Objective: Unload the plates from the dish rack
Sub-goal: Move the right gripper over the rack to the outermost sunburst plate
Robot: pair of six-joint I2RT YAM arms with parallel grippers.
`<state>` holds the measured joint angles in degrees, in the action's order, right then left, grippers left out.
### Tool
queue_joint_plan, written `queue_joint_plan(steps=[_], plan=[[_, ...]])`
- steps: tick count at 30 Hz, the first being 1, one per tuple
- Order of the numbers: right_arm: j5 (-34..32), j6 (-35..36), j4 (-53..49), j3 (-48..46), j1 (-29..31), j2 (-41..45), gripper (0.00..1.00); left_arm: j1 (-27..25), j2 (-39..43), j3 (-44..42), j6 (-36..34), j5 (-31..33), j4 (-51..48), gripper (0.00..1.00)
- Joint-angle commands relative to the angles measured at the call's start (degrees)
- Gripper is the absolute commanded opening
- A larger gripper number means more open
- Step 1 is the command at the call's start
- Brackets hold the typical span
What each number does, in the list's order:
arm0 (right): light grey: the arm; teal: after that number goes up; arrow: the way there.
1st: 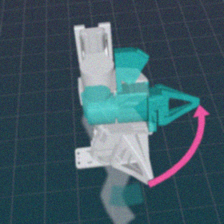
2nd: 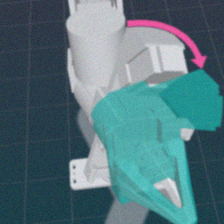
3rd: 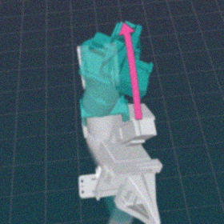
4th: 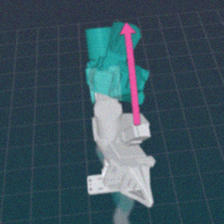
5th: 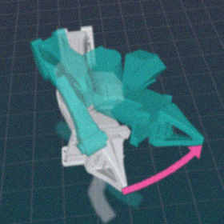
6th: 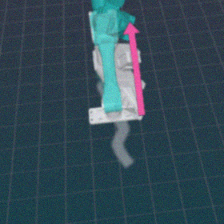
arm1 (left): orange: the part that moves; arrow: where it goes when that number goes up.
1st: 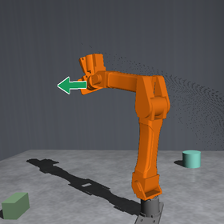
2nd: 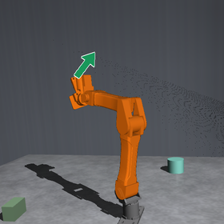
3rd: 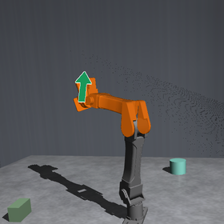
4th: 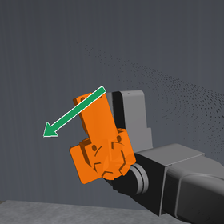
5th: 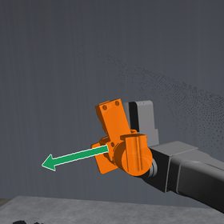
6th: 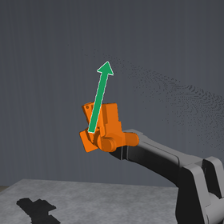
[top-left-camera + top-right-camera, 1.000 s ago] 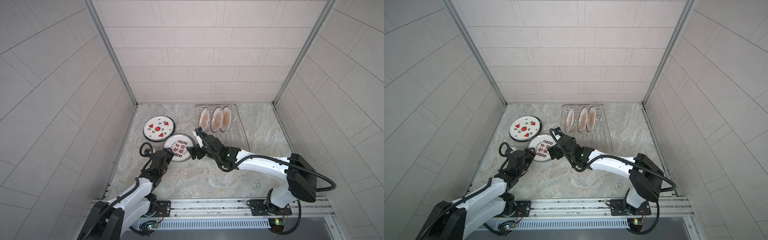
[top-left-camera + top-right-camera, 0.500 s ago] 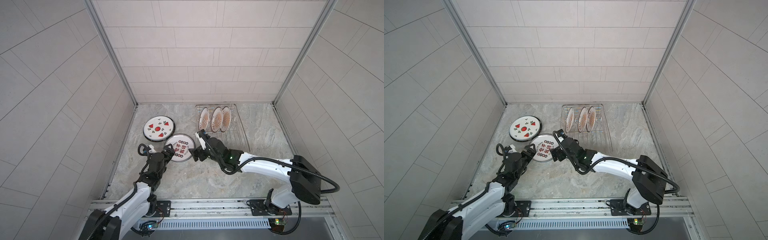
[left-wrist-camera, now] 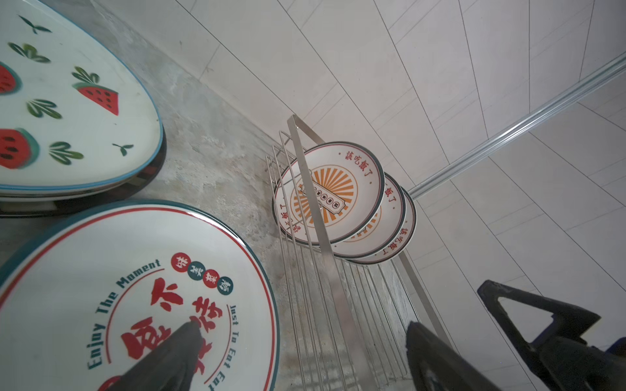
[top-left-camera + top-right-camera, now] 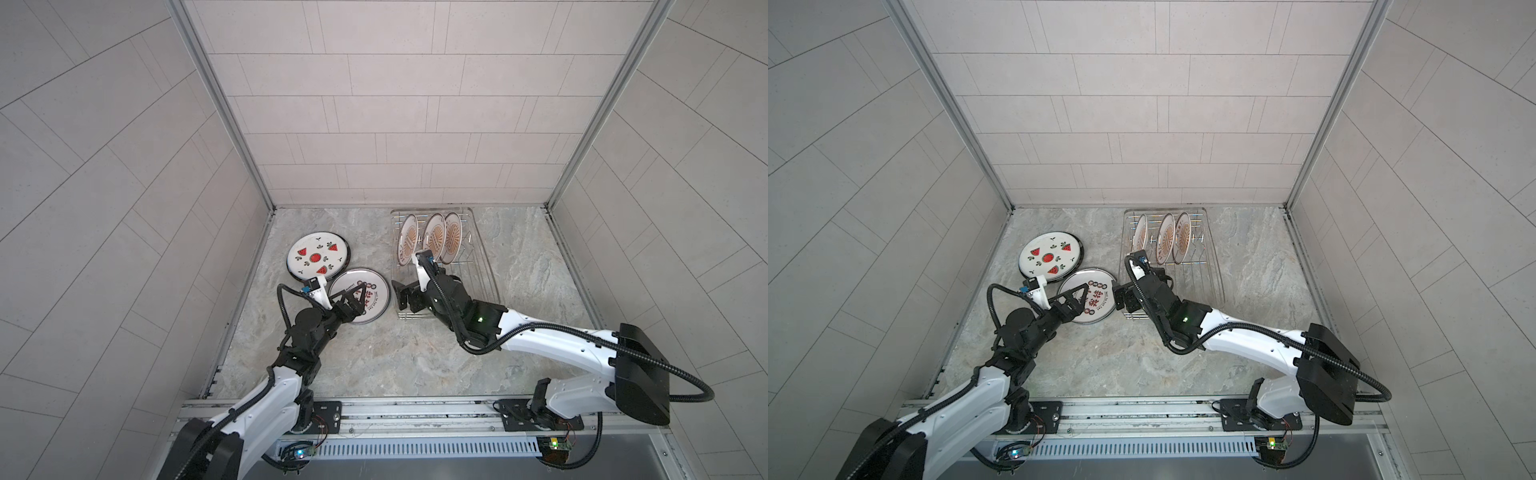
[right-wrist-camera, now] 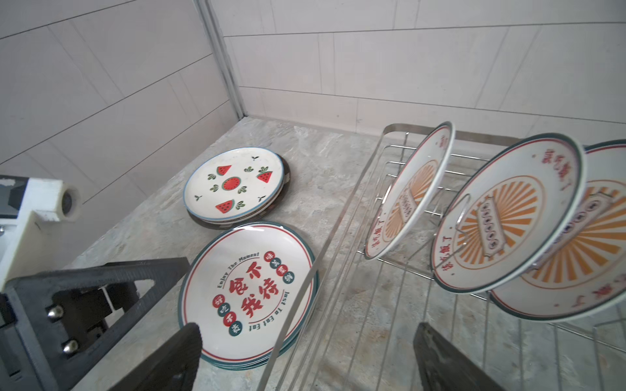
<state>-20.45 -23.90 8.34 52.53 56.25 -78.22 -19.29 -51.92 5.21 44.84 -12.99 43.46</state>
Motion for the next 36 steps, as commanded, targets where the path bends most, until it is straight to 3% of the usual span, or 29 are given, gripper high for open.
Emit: queue_joint_plan(steps=[1,4,6,8,11,15,25,29,36], plan=[[-10.63,0.40,-0.11,-1.39,0.18,1.92,1.00,-0.55,-5.04,1.22,-1.34,-5.14,8.55,1.00],[-14.89,1.83,0.13,-0.87,0.09,1.35,1.00,-0.52,-11.16,0.94,0.88,-4.79,14.51,1.00],[-16.04,2.39,-6.87,3.65,-0.90,-0.45,1.00,-0.53,-14.53,1.24,3.24,-6.66,18.04,1.00],[-16.66,2.33,-12.86,8.86,-2.09,-3.32,1.00,-0.44,-18.06,2.31,5.89,-11.58,21.65,1.00],[-16.55,2.91,-10.82,10.61,-4.11,-6.12,1.00,-0.40,-23.29,3.57,5.87,-17.74,28.88,1.00],[-13.64,0.84,-14.48,16.37,-7.55,-10.82,1.00,-0.39,-25.82,2.67,5.53,-13.05,31.71,1.00],[-10.12,-0.09,-18.60,25.43,-11.74,-17.89,0.94,-0.42,-15.13,3.75,0.77,-4.98,12.45,1.00],[-9.10,-0.86,-23.36,30.67,-13.55,-21.38,0.84,-0.49,-8.46,4.37,-1.91,-1.60,2.36,1.00],[-9.14,-0.79,-28.76,38.61,-14.91,-28.40,0.68,-0.58,1.41,1.84,-3.00,2.75,-2.76,1.00]])
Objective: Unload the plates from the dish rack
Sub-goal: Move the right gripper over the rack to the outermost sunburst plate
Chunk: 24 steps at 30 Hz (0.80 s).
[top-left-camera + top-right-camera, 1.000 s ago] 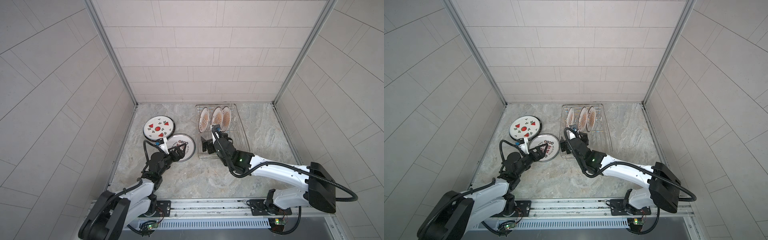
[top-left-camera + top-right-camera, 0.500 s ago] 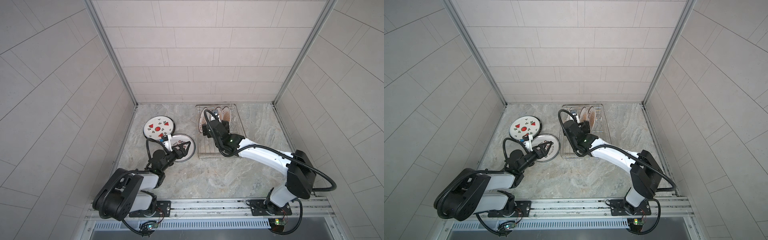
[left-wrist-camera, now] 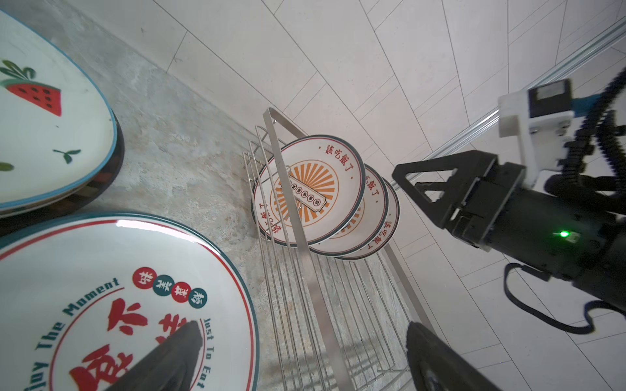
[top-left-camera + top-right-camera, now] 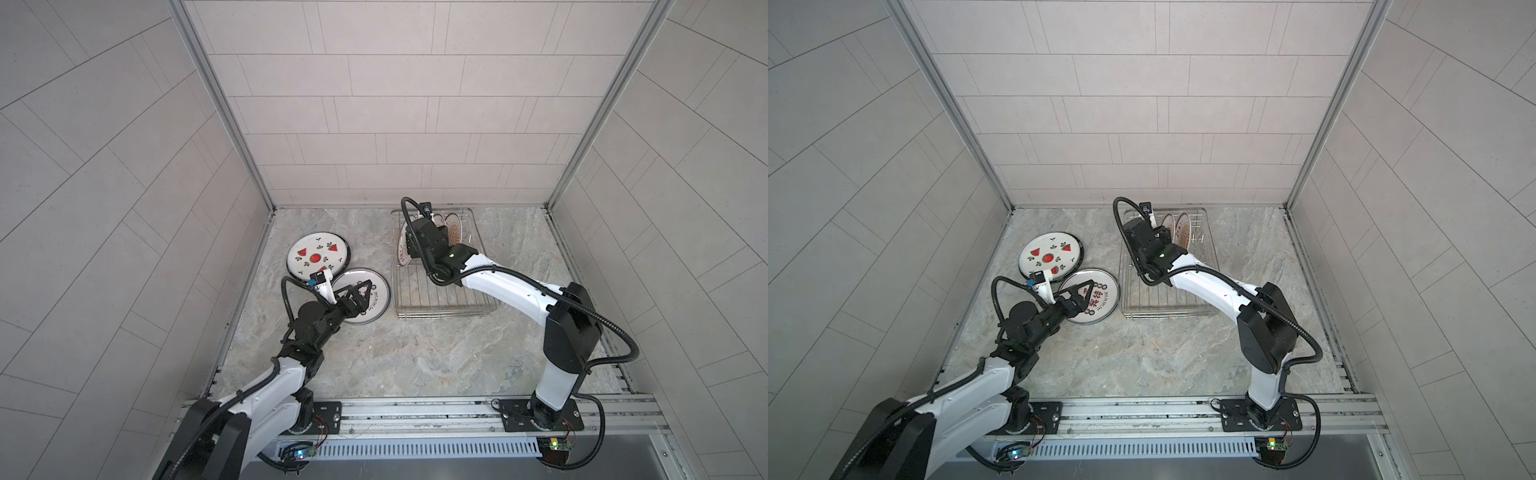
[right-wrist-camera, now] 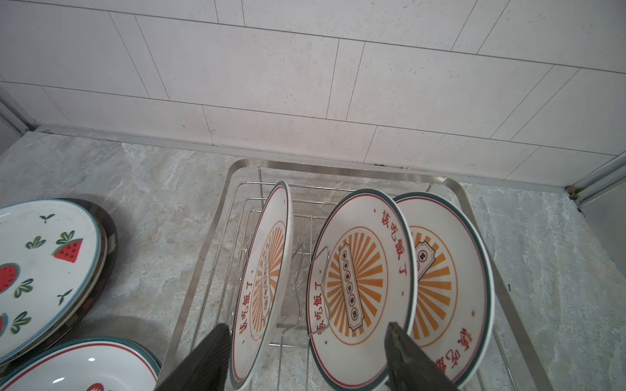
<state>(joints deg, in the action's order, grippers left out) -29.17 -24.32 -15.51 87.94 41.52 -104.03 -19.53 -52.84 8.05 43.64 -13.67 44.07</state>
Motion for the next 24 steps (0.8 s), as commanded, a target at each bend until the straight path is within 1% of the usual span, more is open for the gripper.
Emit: queue_joint_plan(steps=[1,4,6,7,8,9,11,17,19,22,24], plan=[[-0.50,-0.47,-6.14,4.88,-0.44,-3.90,0.67,-0.39,3.05,-1.10,-1.82,3.89,-4.04,1.00],[0.46,-0.51,-7.30,7.61,-1.21,-6.69,0.59,-0.39,3.63,-1.20,-1.74,4.02,-4.42,1.00],[0.69,-0.73,-7.66,8.98,-1.60,-8.26,0.55,-0.42,3.21,-1.34,-1.22,3.12,-3.23,1.00],[0.76,-0.73,-8.19,9.92,-1.78,-9.21,0.50,-0.41,2.97,-1.42,-1.10,2.72,-2.72,1.00],[0.63,-0.90,-8.98,11.20,-1.91,-10.35,0.46,-0.34,2.75,-1.33,-1.31,2.67,-2.72,1.00],[0.41,-1.04,-9.94,12.45,-2.12,-11.42,0.45,-0.36,2.61,-1.30,-1.44,3.15,-3.04,1.00],[-0.83,-1.25,-11.53,14.90,-2.14,-13.51,0.36,-0.34,2.48,-1.04,-1.54,4.13,-3.73,1.00],[-4.72,-1.93,-12.75,18.09,-2.05,-16.85,0.32,-0.37,2.21,-1.28,-1.01,3.12,-2.77,1.00],[-5.66,-2.21,-12.59,18.49,-1.88,-17.32,0.31,-0.39,2.21,-1.29,-1.01,3.21,-2.85,1.00],[-6.25,-2.45,-12.29,19.15,-1.57,-18.08,0.26,-0.38,1.88,-1.29,-0.77,2.96,-2.55,1.00],[-7.05,-2.53,-12.30,19.79,-1.27,-18.64,0.26,-0.34,1.78,-1.24,-0.62,2.46,-2.26,1.00]])
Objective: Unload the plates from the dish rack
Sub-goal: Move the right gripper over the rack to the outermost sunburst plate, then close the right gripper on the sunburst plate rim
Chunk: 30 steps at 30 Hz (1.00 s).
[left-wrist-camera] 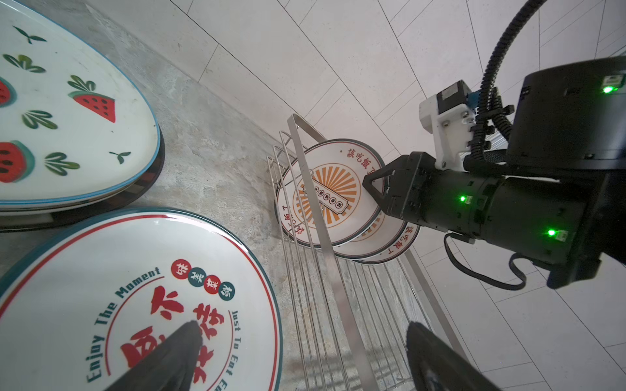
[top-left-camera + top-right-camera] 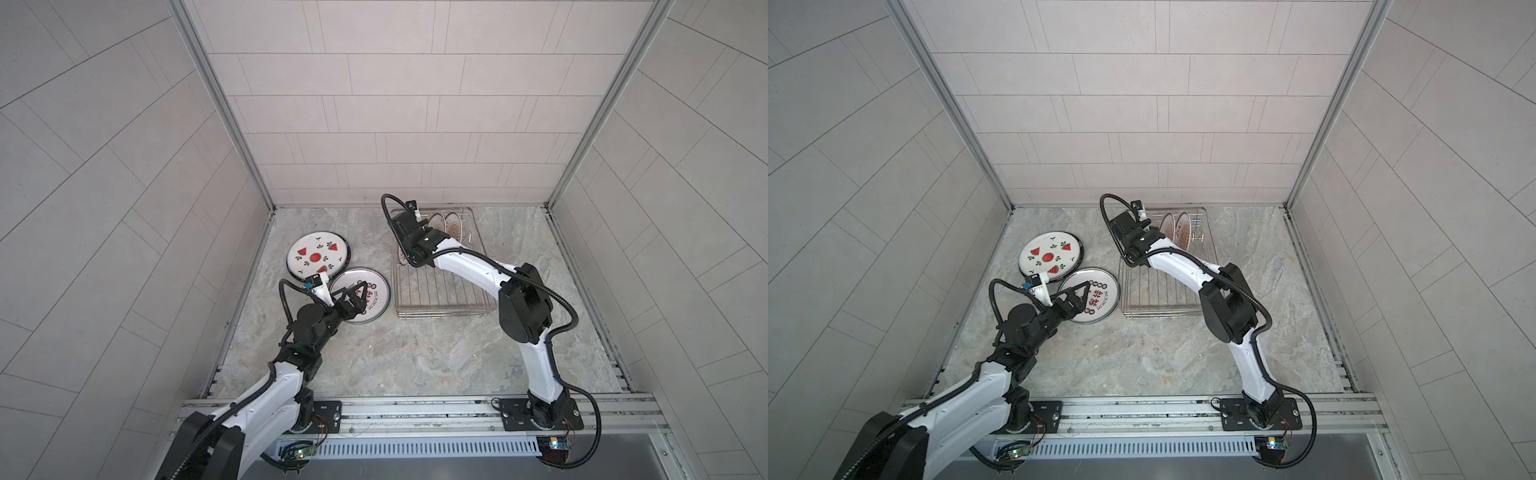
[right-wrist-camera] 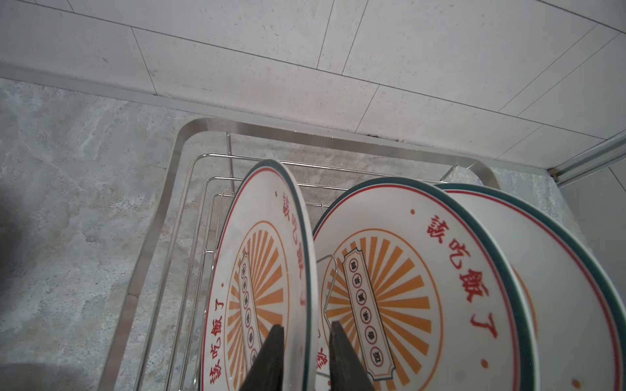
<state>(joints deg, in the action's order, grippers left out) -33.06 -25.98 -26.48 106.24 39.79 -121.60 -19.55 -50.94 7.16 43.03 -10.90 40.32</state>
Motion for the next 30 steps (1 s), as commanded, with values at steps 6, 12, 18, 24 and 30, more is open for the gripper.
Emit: queue_joint_plan(steps=[6,12,18,24,30], plan=[[-6.25,-1.84,-2.04,3.00,1.23,-2.73,0.21,-0.35,-0.51,-0.73,0.72,-1.34,2.99,1.00],[-6.96,-2.18,-3.20,5.00,1.52,-4.42,0.14,-0.31,-0.22,-0.75,0.68,-1.34,3.01,1.00],[-8.31,-2.40,-3.60,5.52,1.67,-4.53,0.12,-0.39,-0.39,-0.82,0.70,-1.35,3.19,1.00],[-9.69,-2.06,-2.89,5.41,2.20,-3.35,0.11,-0.31,-0.26,-0.92,0.85,-1.40,3.28,1.00],[-10.57,-1.36,-1.89,5.06,2.74,-1.61,0.08,-0.33,-0.22,-0.98,0.83,-0.97,3.24,1.00]])
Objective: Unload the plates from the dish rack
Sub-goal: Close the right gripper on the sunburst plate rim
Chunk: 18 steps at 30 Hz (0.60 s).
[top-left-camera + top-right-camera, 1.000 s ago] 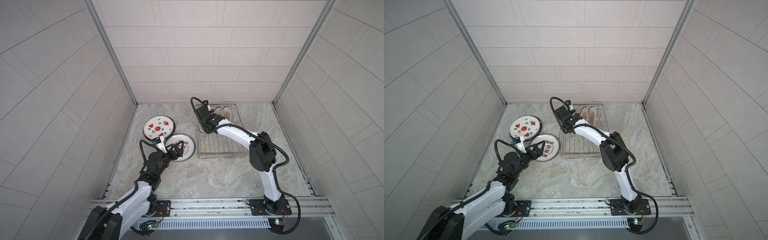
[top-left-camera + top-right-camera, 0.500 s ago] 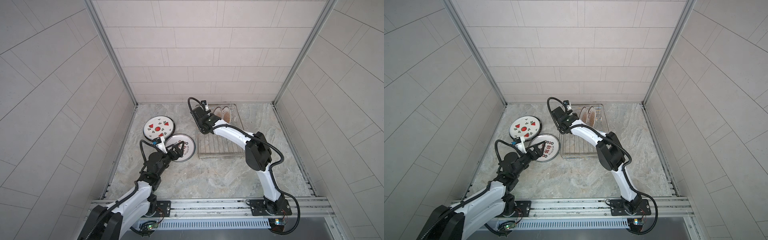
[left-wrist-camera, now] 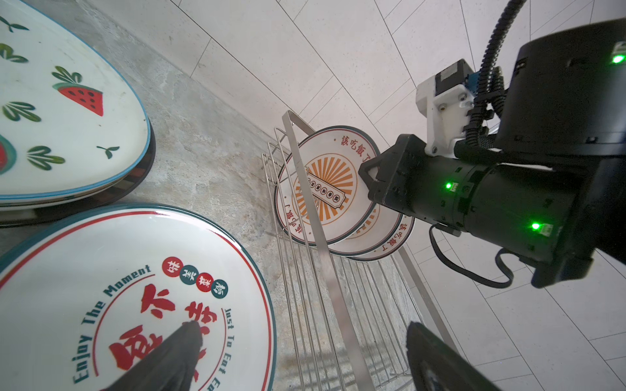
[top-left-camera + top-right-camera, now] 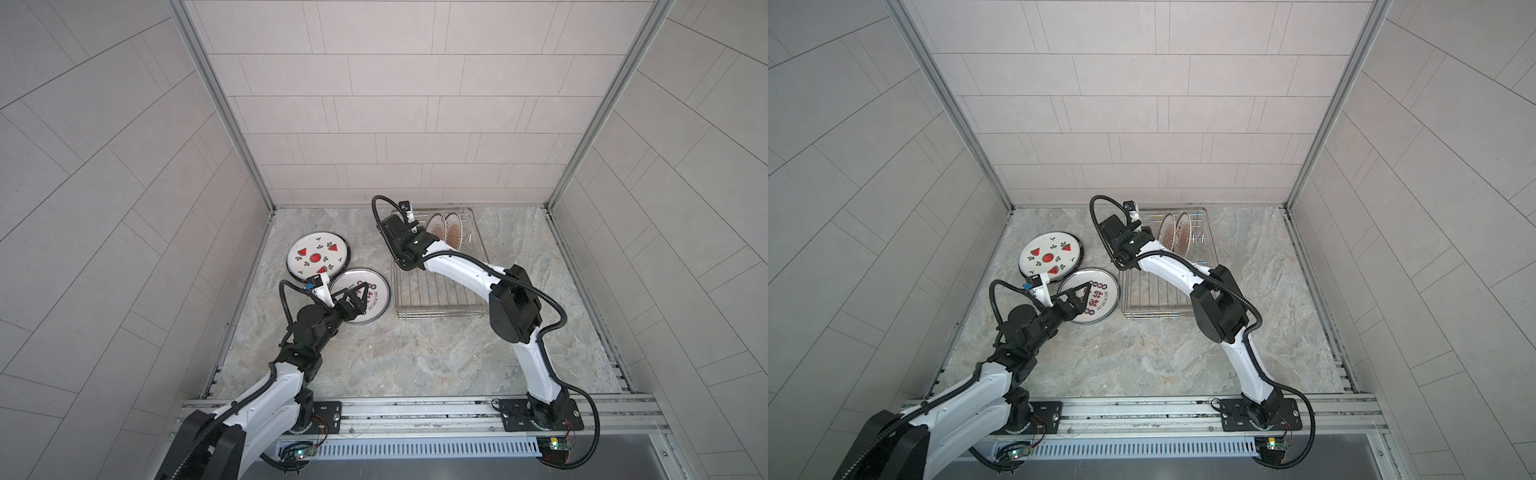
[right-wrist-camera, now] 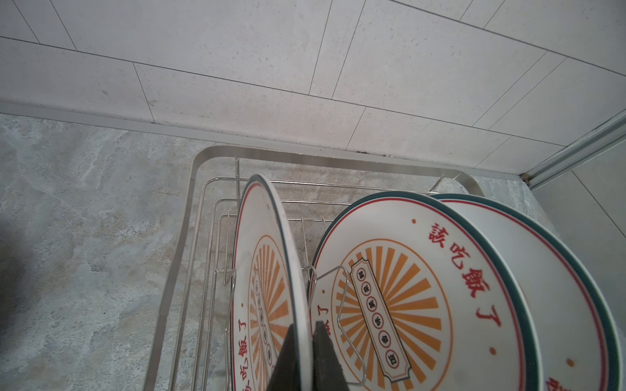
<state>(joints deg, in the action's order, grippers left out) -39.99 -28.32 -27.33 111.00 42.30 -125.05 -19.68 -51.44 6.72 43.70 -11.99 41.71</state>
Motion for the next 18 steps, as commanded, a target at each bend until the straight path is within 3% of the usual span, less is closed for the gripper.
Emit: queue_joint_plan(steps=[1,11,18], plan=[[-3.85,1.06,-0.90,0.27,0.28,2.07,0.08,-0.22,0.29,-0.57,0.15,0.00,1.88,1.00],[-7.30,3.17,-0.50,-0.05,1.63,5.35,0.07,-0.21,0.71,-0.74,0.24,0.63,1.88,1.00],[-7.84,4.41,2.42,-5.07,2.61,10.39,0.07,-0.22,1.08,-0.87,0.42,0.60,1.88,1.00]])
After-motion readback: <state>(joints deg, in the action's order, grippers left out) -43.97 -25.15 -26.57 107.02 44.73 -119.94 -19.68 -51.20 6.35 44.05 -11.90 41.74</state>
